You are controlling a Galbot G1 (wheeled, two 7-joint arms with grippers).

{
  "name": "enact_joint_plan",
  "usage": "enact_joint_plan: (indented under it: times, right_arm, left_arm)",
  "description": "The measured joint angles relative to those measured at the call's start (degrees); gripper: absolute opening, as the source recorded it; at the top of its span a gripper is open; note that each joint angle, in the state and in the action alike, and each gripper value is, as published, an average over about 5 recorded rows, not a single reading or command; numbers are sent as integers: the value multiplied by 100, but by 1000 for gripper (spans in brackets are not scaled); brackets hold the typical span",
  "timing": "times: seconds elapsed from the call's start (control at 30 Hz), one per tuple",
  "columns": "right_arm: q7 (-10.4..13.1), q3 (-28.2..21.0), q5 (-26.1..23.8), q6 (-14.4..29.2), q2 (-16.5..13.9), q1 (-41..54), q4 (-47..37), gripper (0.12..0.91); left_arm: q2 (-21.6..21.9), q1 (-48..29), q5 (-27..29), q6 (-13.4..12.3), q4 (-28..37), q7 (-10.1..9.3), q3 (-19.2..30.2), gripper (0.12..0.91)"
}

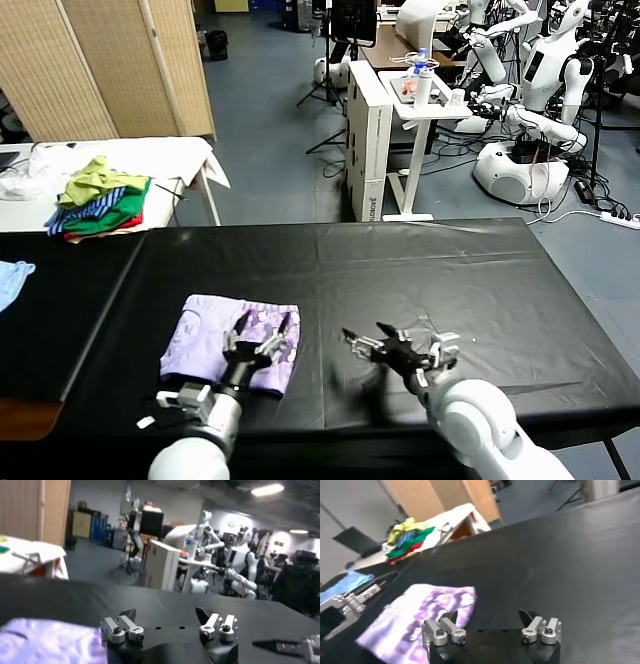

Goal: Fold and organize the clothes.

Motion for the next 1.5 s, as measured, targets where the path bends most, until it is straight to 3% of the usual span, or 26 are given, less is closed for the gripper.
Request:
enact_joint_plan:
  times: [0.17, 0.43, 0.63, 0.83, 0.9, 1.0, 1.23, 1.5]
  right_arm:
    - [193, -610, 247, 32, 216, 465, -244, 907]
    - [345, -1376, 147, 51, 749, 946, -855, 900]
    - [316, -1591, 11, 42, 1007, 988, -1130, 690]
    - [260, -1637, -134, 39, 1080, 992, -1227, 360]
    - [266, -1612, -176, 30, 1053, 984, -1196, 230]
    - [276, -1525, -237, -36, 967, 955, -1093, 143]
    - [134, -1095, -393, -470, 464, 840, -700, 141]
    - [-254, -539, -815, -832, -221, 862, -560, 142]
  left_arm:
    - [219, 83, -4, -57, -111, -30, -252, 907]
    - [300, 208, 54, -69, -198, -48, -476, 907]
    - [330, 270, 57, -67, -243, -57, -611, 907]
    - [347, 350, 56, -69, -310, -61, -741, 907]
    - [358, 365, 50, -73, -324, -63, -783, 907]
    - [366, 367, 41, -97, -315, -71, -843, 907]
    - [401, 321, 27, -241, -150, -79, -964, 907]
    - [465, 354, 1, -373, 58, -81, -1101, 907]
